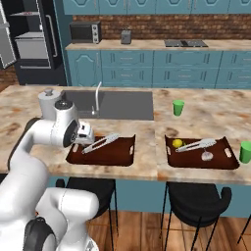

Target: Gather the lemon and garlic from the fridge and place them on a tray on the dining counter. Then gather the chicken drumstick and steak from the fridge and place them on the other tray.

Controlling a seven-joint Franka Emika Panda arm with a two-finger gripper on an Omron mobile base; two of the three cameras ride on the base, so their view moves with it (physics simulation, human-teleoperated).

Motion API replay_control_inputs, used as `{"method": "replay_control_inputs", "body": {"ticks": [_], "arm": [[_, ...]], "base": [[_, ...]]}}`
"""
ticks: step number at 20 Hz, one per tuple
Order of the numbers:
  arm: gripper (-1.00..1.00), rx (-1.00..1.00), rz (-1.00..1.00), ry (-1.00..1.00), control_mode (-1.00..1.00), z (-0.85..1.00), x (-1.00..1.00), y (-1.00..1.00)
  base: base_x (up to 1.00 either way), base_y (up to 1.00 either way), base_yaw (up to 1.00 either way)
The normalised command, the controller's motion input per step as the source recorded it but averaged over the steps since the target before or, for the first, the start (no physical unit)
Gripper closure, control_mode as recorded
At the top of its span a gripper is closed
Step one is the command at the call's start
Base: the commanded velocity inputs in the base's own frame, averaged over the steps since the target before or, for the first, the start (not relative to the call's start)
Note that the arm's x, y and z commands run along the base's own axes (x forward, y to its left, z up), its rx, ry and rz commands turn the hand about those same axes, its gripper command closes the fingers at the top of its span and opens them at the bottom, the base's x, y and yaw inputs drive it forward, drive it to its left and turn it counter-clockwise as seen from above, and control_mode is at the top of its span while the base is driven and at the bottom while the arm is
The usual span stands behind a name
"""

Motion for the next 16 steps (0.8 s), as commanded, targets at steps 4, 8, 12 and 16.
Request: {"method": "replay_control_inputs", "body": {"ticks": [4, 8, 12, 16], "arm": [[-1.0, 0.0, -0.02, 0.0, -1.0, 0.95, -0.45, 0.0], [-1.0, 0.0, -0.02, 0.0, -1.0, 0.89, -0.54, 0.0], [-1.0, 0.0, -0.01, 0.0, -1.0, 0.68, -0.65, 0.02], [-1.0, 0.0, 0.0, 0.0, -1.0, 0.52, -0.73, 0.11]], "base": [[0.0, 0.0, 0.0], [0.0, 0.0, 0.0], [0.0, 0.0, 0.0], [0.0, 0.0, 0.0]]}}
